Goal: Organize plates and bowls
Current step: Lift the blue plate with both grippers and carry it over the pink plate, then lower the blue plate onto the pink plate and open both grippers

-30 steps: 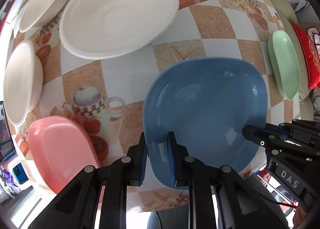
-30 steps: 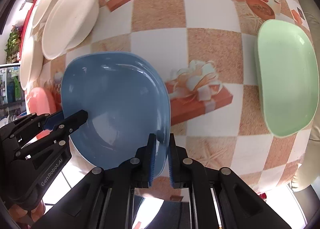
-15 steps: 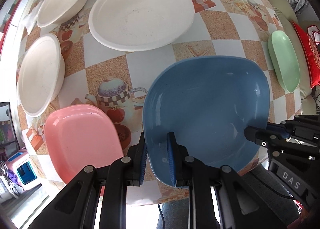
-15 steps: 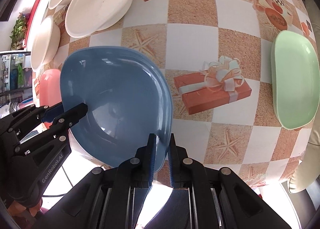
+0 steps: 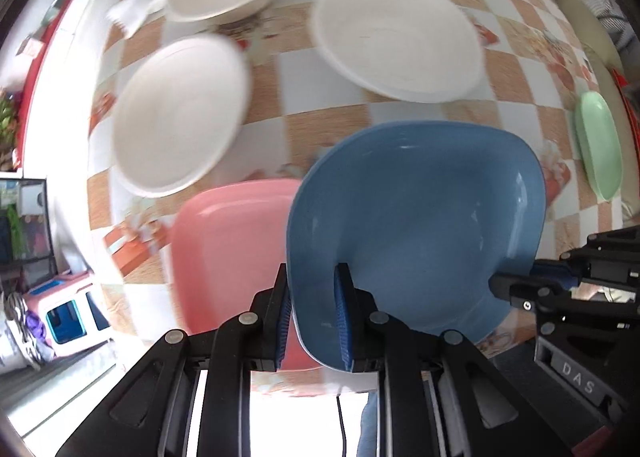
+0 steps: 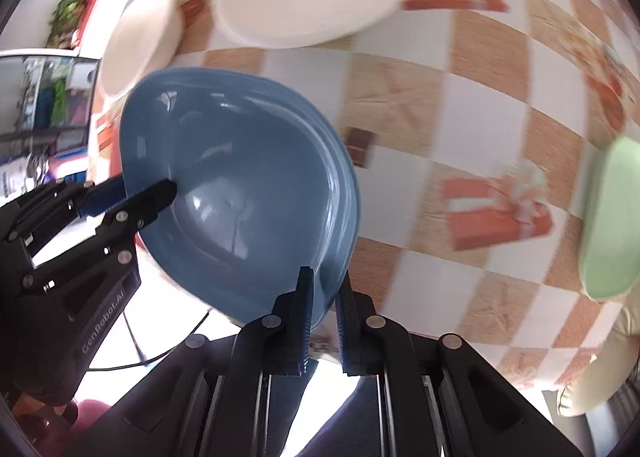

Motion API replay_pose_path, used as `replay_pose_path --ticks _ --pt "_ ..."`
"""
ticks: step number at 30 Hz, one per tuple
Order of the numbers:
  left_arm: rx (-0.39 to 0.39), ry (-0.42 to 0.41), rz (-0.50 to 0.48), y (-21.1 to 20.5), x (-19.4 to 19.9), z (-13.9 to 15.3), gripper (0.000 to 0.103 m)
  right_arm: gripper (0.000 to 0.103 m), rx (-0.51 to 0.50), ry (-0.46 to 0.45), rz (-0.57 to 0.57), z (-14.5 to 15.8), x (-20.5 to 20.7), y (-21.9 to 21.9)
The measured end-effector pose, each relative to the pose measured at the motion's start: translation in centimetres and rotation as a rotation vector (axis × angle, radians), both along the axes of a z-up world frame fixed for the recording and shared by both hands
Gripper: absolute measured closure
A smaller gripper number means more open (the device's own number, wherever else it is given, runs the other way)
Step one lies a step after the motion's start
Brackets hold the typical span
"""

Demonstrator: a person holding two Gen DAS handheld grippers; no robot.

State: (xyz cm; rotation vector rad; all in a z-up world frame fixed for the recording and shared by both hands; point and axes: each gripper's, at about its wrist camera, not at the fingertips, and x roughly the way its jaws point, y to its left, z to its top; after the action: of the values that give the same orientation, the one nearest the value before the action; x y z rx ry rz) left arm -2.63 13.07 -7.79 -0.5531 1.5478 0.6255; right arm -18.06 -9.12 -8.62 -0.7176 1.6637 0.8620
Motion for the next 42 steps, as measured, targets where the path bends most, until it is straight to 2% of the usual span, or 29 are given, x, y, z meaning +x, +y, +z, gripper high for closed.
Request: replay_pose_path --ticks 4,7,9,12,13,14,15,16,17,19,22,28,31,33,35,37,42 --pt "0.019 0.050 0.087 2.1 -2.5 -0.3 0.081 0.090 0.006 0.051 0.089 -1.8 -3.1 3.9" --pt "0.073 0.096 0.079 2.3 -3.3 -0.9 0.075 0.090 -0.003 0.083 0.131 -3.2 -5.1 6.4" --pt "0.093 0.103 0.086 2.3 -3.8 -1.2 0.065 0.090 -0.005 0.120 0.134 -4.2 -6.2 7.7" --pt "0.103 0.094 0.104 2.7 -4.3 -0.9 0.043 0.089 0.012 0.138 0.134 -5.3 -7.6 9.4" --pt "0.123 0.102 0.111 2.7 -4.6 -0.7 0.033 0.089 0.013 0.132 0.138 -5.5 -7.9 9.7" --pt "0.144 0.104 0.118 3.0 -4.9 -0.4 0.027 0.078 0.014 0.118 0.170 -6.3 -9.3 9.9" --pt "0.157 0.100 0.124 3.4 -5.1 0.0 0.026 0.045 0.007 0.092 0.173 -6.4 -9.6 9.9" --pt "0.159 0.094 0.133 3.4 -5.5 0.2 0.025 0.029 0.002 0.055 0.168 -6.2 -9.5 9.9" --pt "0.154 0.089 0.145 3.8 -5.9 0.5 0.025 0.021 0.011 0.024 0.161 -5.9 -9.6 10.1" --pt "0.149 0.092 0.172 4.7 -6.4 0.7 0.025 0.021 0.023 0.002 0.151 -5.6 -9.6 10.3" --pt "0.162 0.109 0.199 5.2 -7.3 0.3 0.025 0.021 -0.009 -0.004 0.128 -6.1 -9.6 10.4" --pt "0.177 0.148 0.255 5.7 -9.3 -0.7 0.025 0.021 0.032 0.146 0.122 -7.0 -10.7 11.2" --pt "0.205 0.181 0.269 5.9 -10.1 -0.6 0.025 0.021 0.055 0.190 0.149 -7.1 -11.2 11.3" --pt "0.194 0.185 0.283 6.0 -10.5 -0.6 0.025 0.021 0.076 0.180 0.193 -7.1 -12.0 11.8" --pt "0.199 0.185 0.271 5.9 -10.5 -0.6 0.025 0.021 0.102 0.141 0.262 -6.4 -12.5 12.1" --pt "0.207 0.168 0.240 5.5 -9.6 -0.2 0.025 0.021 0.098 0.052 0.301 -5.4 -12.1 11.6" --pt "0.177 0.055 0.132 3.9 -5.4 0.8 0.025 0.021 0.111 -0.169 0.222 -2.0 -7.0 8.1"
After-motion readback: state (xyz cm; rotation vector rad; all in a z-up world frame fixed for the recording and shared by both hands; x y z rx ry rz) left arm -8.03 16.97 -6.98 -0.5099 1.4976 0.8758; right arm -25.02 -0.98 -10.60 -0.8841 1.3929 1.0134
